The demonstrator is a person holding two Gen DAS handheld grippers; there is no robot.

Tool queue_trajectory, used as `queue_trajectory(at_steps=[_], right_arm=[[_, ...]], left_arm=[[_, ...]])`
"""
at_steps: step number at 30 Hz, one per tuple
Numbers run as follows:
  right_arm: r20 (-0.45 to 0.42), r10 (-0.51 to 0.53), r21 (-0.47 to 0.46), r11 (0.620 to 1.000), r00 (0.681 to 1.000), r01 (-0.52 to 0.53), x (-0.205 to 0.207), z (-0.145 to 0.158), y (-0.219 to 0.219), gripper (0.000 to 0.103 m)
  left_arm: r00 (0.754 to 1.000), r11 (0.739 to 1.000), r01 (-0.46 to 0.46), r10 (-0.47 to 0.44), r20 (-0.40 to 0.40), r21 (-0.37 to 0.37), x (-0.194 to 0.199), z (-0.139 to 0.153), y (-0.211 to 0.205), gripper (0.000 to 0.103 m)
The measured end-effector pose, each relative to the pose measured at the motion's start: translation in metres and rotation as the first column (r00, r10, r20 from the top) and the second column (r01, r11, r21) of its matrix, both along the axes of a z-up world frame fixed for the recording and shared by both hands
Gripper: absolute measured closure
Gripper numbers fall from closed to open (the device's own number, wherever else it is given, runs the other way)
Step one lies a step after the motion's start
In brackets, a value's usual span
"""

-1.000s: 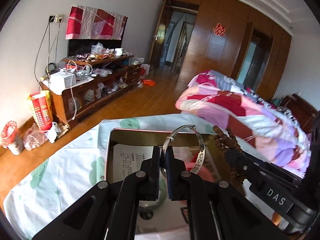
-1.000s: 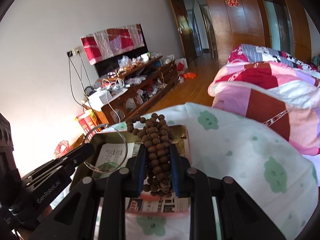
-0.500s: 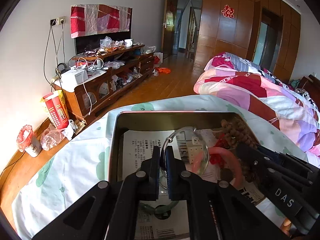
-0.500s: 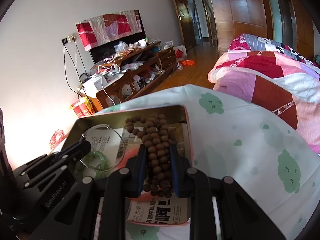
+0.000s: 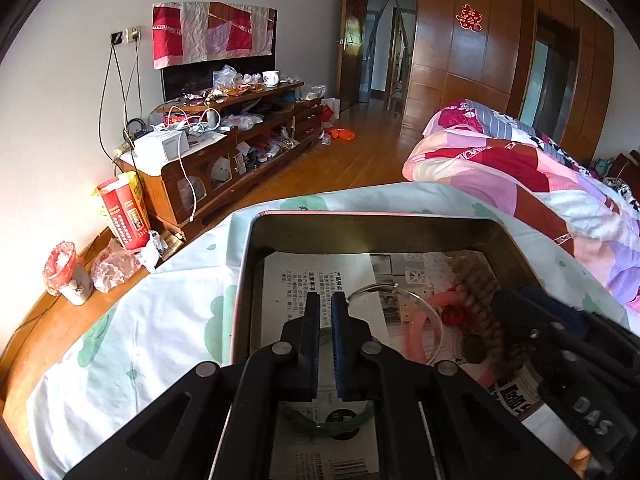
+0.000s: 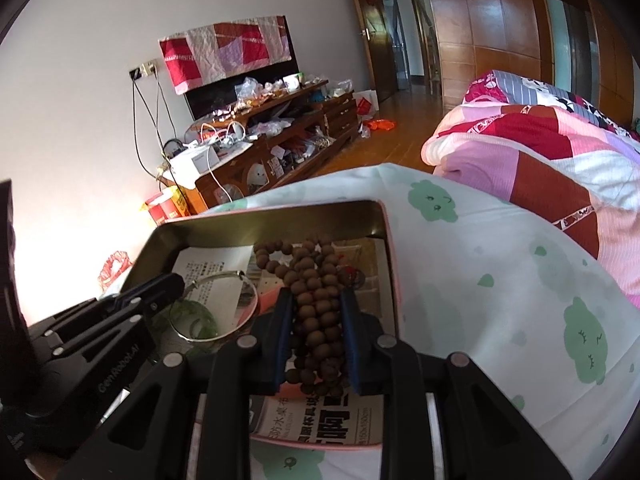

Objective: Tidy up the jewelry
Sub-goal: 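Open both tools inside the pink tin and lift them out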

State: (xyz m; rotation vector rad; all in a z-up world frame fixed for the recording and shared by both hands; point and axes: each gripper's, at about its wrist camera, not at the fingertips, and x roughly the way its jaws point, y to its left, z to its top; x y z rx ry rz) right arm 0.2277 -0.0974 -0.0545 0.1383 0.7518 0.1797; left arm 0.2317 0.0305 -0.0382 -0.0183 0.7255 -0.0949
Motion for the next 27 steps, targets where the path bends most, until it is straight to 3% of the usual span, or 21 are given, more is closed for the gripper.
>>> queue_trajectory(at_steps=[2,4,7,11,13,14,15,17,20,27], right_arm=[[0.015,-0.002,0.016,1.0,1.0,0.002,-0.001,0.003,-0.002,0.055],[0.032,0.001,0.027,1.0,0.999,-0.001,-0.004,0.006,-0.002,0.047],[0.067,-0.011,0.007,1.0,0.998,0.01,-0.008,0.011,0.001,0.047],[0.116,-0.049,0.019,0.999,0.992,0.047,-0.013,0.02,-0.006,0.046],[0.131,-0.074,0.028,0.997,0.989,0.071,-0.014,0.024,-0.011,0.041],[0.136,-0.087,0.036,0.996,0.987,0.083,-0.015,0.025,-0.014,0.038],[0.139,-0.098,0.044,0.995,0.985,0.092,-0.015,0.026,-0.017,0.037],[0.137,-0.112,0.064,0.993,0.984,0.104,-0.017,0.029,-0.022,0.034],[0.142,-0.133,0.089,0.989,0.981,0.121,-0.022,0.035,-0.027,0.025],[0.163,-0.18,0.076,0.983,0.97,0.17,-0.056,0.04,-0.036,0.024]], left_arm=[[1.0,1.0,-0.007,0.007,0.006,0.015,0.0,0.0,0.0,0.098],[1.0,0.999,-0.017,0.016,0.021,0.049,-0.001,0.0,-0.002,0.098],[0.999,0.995,-0.012,0.009,0.033,0.099,-0.003,-0.002,-0.009,0.098],[0.999,0.998,0.014,-0.017,0.05,0.056,-0.005,0.003,-0.007,0.097],[0.998,0.999,0.02,-0.021,0.052,0.035,-0.006,0.004,-0.006,0.091],[0.998,0.999,0.022,-0.023,0.052,0.026,-0.006,0.005,-0.005,0.078],[0.998,1.0,0.022,-0.023,0.055,0.015,-0.007,0.006,-0.004,0.057],[0.997,1.0,0.018,-0.018,0.081,0.0,-0.011,0.01,-0.004,0.037],[0.99,1.0,0.026,-0.024,0.14,-0.008,-0.021,0.02,-0.004,0.035],[0.993,0.999,0.007,-0.001,0.116,-0.048,-0.038,0.023,0.003,0.035]])
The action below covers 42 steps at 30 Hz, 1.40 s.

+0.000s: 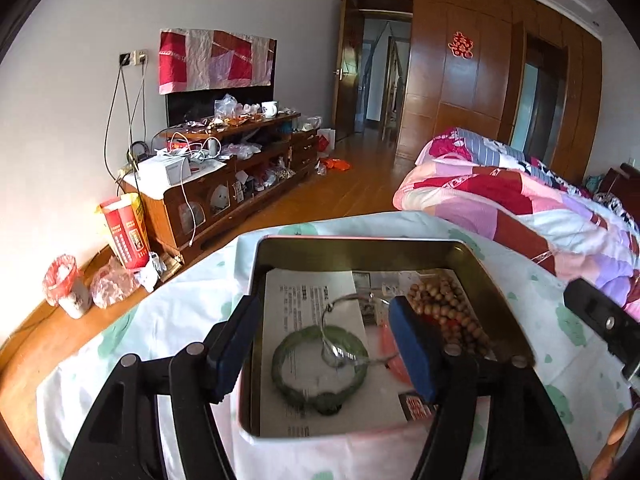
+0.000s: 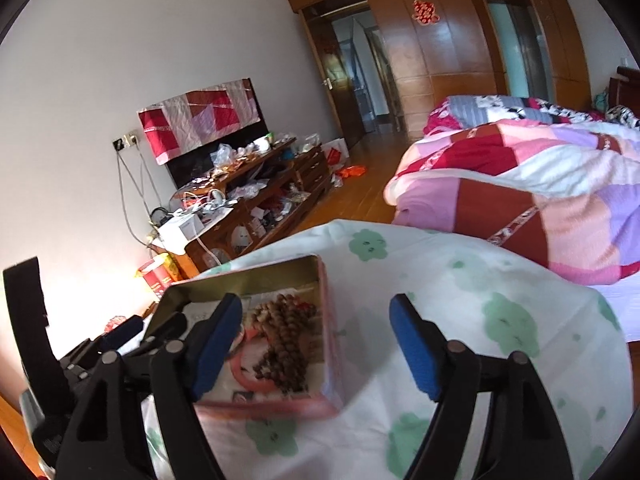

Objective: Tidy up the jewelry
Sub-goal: 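Open both tools inside the pink tin and lift them out, then close the right tool on the metal-band watch among the necklaces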

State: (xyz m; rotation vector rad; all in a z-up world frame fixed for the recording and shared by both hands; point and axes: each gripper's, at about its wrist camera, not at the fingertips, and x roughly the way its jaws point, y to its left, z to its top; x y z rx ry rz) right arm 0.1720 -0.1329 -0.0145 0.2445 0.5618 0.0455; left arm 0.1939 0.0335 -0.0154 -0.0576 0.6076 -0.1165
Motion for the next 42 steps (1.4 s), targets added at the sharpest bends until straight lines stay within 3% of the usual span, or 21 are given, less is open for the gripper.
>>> queue_trajectory(at_steps=[17,26,37,42], right_arm=[[0.021,-0.141,-0.139,0.98,0.99,0.142,-0.057,-0.011,-0.012,0.022],[0.017,-0.15,-0.131,0.98,0.989,0.151,-0.069,-0.014,-0.017,0.022],[-0.036,-0.108,-0.075,0.992,0.994,0.105,-0.086,-0.013,-0.019,0.022],[-0.096,-0.01,-0.076,0.997,0.995,0.002,-0.09,-0.019,-0.004,0.034]], left_arm=[[0.997,0.997,-0.076,0.076,0.002,-0.032,-0.071,-0.007,0.029,0.035],[0.996,0.996,-0.086,0.085,0.034,0.015,-0.094,-0.006,0.026,0.035],[0.995,0.994,-0.104,0.104,0.009,0.021,-0.109,-0.011,0.033,0.035],[0.996,0.994,-0.092,0.092,-0.009,0.058,-0.116,-0.014,0.03,0.035]])
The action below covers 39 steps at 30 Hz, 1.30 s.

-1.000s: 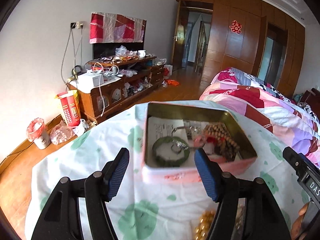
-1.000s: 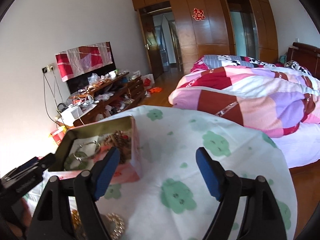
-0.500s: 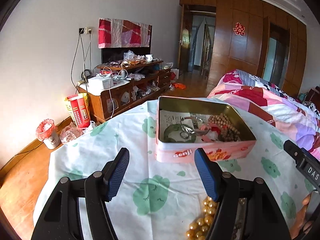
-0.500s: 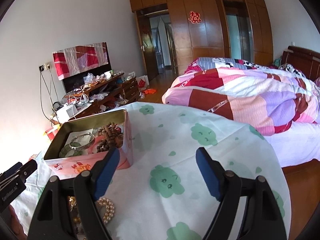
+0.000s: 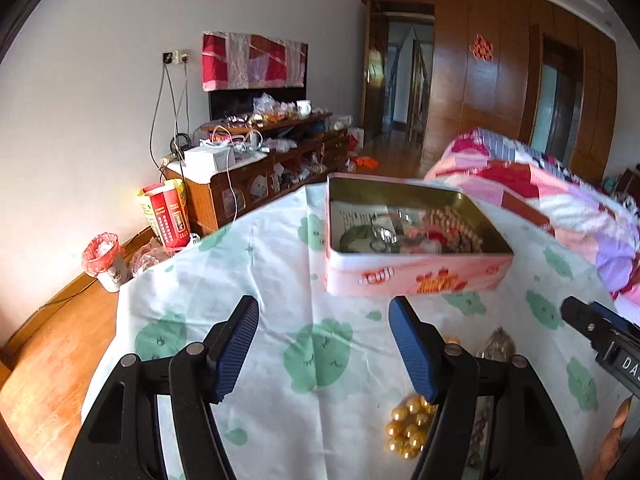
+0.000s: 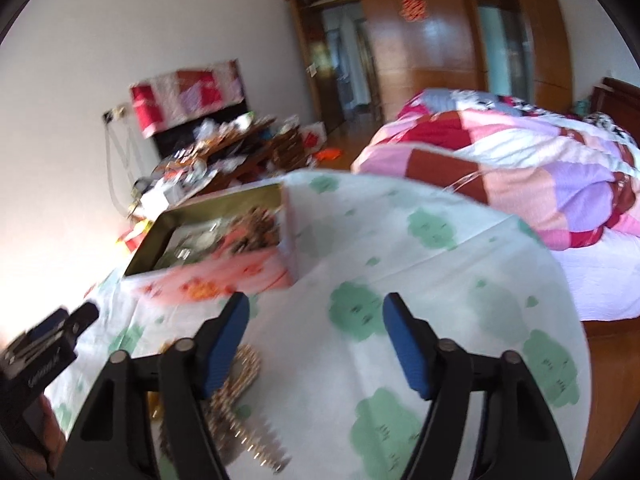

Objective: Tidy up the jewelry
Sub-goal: 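Close the right tool on the metal-band watch among the necklaces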

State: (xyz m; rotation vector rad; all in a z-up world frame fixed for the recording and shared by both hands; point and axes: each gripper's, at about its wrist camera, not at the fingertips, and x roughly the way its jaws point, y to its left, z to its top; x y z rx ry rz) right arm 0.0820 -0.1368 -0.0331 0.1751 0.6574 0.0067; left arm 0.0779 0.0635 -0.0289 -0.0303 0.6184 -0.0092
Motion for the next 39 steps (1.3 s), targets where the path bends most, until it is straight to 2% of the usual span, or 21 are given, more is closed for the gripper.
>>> queue_trajectory(at_steps=[2,5,6,8,12,13,16,20,26,28,31,33,35,37,39], right_arm=[[-0.043,0.055,0.014,0.998,0.998,-0.054,0.0,-0.005,0.009,0.043],[-0.095,0.125,0.014,0.992,0.988,-0.125,0.004,-0.011,0.025,0.048],[-0.119,0.147,0.007,0.989,0.982,-0.148,0.008,-0.014,0.031,0.049],[-0.161,0.185,0.001,0.982,0.969,-0.187,0.014,-0.021,0.041,0.06],[-0.244,0.227,0.019,0.973,0.943,-0.23,0.026,-0.036,0.055,0.068],[-0.25,0.232,0.021,0.972,0.94,-0.234,0.026,-0.037,0.056,0.071],[-0.24,0.25,0.029,0.968,0.938,-0.25,0.025,-0.036,0.058,0.092],[-0.187,0.264,0.035,0.964,0.946,-0.263,0.016,-0.029,0.055,0.096],[-0.097,0.239,0.072,0.97,0.966,-0.232,0.012,-0.004,0.043,0.096],[-0.092,0.248,0.113,0.965,0.964,-0.237,0.014,-0.001,0.037,0.095],[-0.129,0.247,0.149,0.962,0.96,-0.228,0.021,-0.006,0.036,0.091],[-0.168,0.257,0.173,0.958,0.952,-0.228,0.03,-0.015,0.039,0.083],[-0.201,0.268,0.185,0.955,0.942,-0.232,0.035,-0.024,0.042,0.066],[-0.213,0.271,0.196,0.953,0.939,-0.231,0.036,-0.029,0.043,0.054],[-0.209,0.274,0.196,0.952,0.939,-0.234,0.036,-0.03,0.046,0.05]], left_arm=[[1.0,1.0,0.007,-0.007,0.0,0.003,-0.003,0.0,-0.001,0.035],[1.0,1.0,0.005,-0.005,0.015,-0.003,-0.008,0.003,0.001,0.035],[1.0,1.0,0.004,-0.004,0.008,-0.001,-0.008,0.002,0.001,0.035],[1.0,1.0,0.004,-0.004,0.0,-0.005,-0.009,0.001,0.003,0.035],[1.0,1.0,0.002,-0.002,-0.016,-0.024,-0.009,-0.001,0.008,0.035],[1.0,1.0,0.0,-0.001,-0.021,-0.028,-0.009,-0.001,0.009,0.035],[1.0,0.999,-0.003,0.002,-0.024,-0.041,-0.009,-0.001,0.011,0.035],[0.999,0.999,0.011,-0.012,-0.033,-0.041,-0.008,-0.002,0.009,0.035],[0.999,0.999,0.021,-0.023,-0.049,-0.038,-0.007,-0.004,0.008,0.035],[0.998,0.999,0.018,-0.02,-0.053,-0.035,-0.007,-0.004,0.009,0.035],[0.999,1.0,0.012,-0.013,-0.052,-0.027,-0.007,-0.004,0.008,0.035],[0.999,1.0,0.013,-0.014,-0.05,-0.024,-0.008,-0.004,0.008,0.035],[0.999,1.0,0.015,-0.016,-0.049,-0.023,-0.009,-0.003,0.008,0.035],[0.998,0.999,0.016,-0.017,-0.053,-0.03,-0.008,-0.004,0.009,0.035],[0.998,0.999,0.013,-0.015,-0.062,-0.035,-0.006,-0.005,0.011,0.035]])
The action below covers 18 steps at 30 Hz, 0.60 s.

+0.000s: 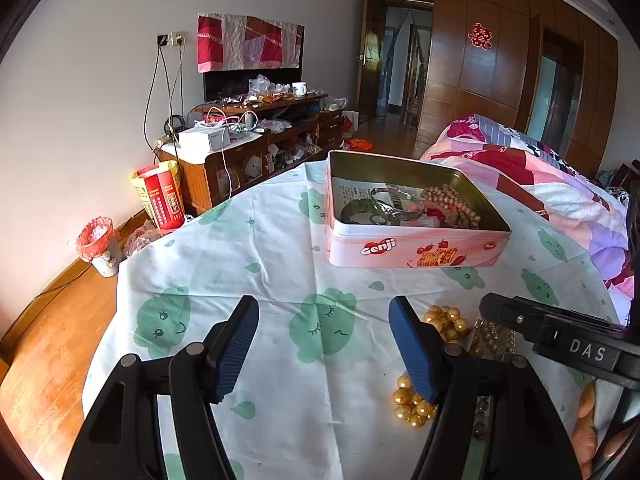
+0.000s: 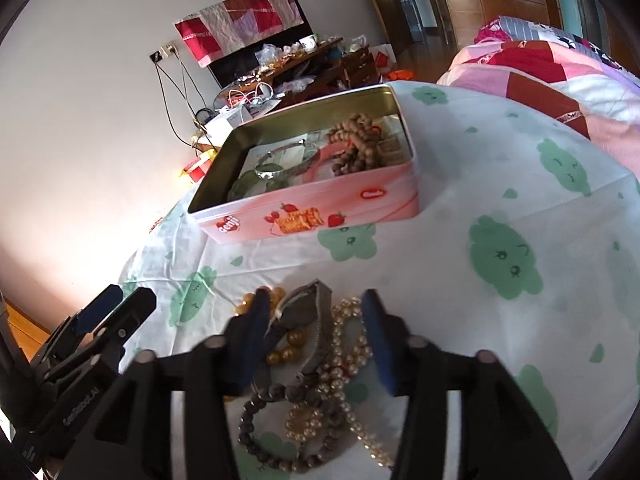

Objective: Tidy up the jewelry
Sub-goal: 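Close the right tool on the metal-band watch among the necklaces, then grasp the gold bead strand with the left tool while the right lifts the watch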

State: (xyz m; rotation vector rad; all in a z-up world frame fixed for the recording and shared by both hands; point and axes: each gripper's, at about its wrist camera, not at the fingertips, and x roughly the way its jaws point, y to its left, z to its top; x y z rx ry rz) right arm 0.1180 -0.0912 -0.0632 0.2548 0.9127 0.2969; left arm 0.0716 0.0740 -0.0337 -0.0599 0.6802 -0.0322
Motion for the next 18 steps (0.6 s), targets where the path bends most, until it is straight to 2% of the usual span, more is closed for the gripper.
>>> queue_trajectory(at_steps=[4,6,7,8,9,10,13,14,15,18], right_arm=[[-0.005,0.048,-0.028,0.998,0.999,-0.048,0.002,-0.002,0.012,0.05],[-0.01,0.092,-0.078,0.993,0.996,-0.092,0.003,-0.006,0.026,0.05],[-0.01,0.103,-0.121,0.987,0.995,-0.103,0.002,-0.007,0.033,0.052],[0.001,0.107,-0.165,0.981,0.994,-0.106,0.001,-0.008,0.038,0.06],[0.007,0.113,-0.205,0.973,0.994,-0.109,0.0,-0.009,0.041,0.061],[0.012,0.121,-0.218,0.969,0.993,-0.116,-0.001,-0.008,0.043,0.066],[-0.004,0.116,-0.15,0.982,0.993,-0.116,-0.001,-0.008,0.033,0.074],[-0.009,0.11,-0.108,0.988,0.994,-0.111,-0.001,-0.009,0.026,0.084],[-0.011,0.108,-0.068,0.992,0.994,-0.108,-0.001,-0.008,0.021,0.087],[-0.003,0.087,0.063,0.994,0.996,-0.086,-0.002,-0.005,0.003,0.087]], left_arm=[[1.0,1.0,-0.004,0.003,-0.01,-0.011,0.001,-0.001,0.002,0.035],[1.0,1.0,-0.004,0.004,-0.01,-0.014,0.001,-0.001,0.002,0.035],[1.0,1.0,-0.005,0.005,-0.01,-0.015,0.001,0.0,0.003,0.035],[1.0,1.0,-0.005,0.005,-0.009,-0.017,0.001,0.0,0.003,0.035],[1.0,1.0,-0.005,0.005,-0.009,-0.017,0.001,0.0,0.003,0.035],[1.0,1.0,-0.005,0.005,-0.01,-0.017,0.001,0.0,0.003,0.035],[1.0,1.0,0.0,0.0,-0.008,-0.019,0.001,0.0,0.003,0.035],[1.0,1.0,0.004,-0.004,-0.008,-0.022,0.001,0.0,0.003,0.035],[1.0,1.0,0.008,-0.008,-0.009,-0.024,0.001,0.001,0.003,0.035],[0.999,0.999,0.036,-0.036,-0.018,-0.028,0.001,0.001,0.0,0.035]])
